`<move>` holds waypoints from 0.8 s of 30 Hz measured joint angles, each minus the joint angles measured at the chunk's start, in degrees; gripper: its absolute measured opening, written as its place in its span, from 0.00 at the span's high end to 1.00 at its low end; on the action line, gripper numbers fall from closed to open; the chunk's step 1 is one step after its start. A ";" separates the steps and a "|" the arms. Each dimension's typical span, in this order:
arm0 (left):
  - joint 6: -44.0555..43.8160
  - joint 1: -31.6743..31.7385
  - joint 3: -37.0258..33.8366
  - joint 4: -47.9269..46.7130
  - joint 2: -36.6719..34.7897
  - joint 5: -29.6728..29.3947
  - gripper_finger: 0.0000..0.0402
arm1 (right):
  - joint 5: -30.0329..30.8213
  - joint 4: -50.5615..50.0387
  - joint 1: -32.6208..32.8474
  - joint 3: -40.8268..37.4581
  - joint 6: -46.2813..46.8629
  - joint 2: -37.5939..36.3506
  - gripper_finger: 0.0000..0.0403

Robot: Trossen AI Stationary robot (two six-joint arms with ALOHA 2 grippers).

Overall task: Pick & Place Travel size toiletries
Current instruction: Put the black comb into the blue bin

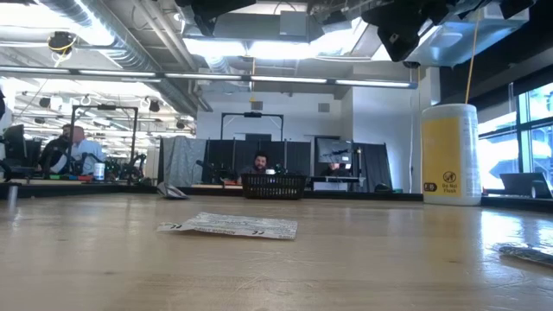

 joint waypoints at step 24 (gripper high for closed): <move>0.02 0.01 0.00 -0.01 0.00 0.00 0.68 | -0.08 -0.02 0.00 0.00 -0.02 0.00 0.71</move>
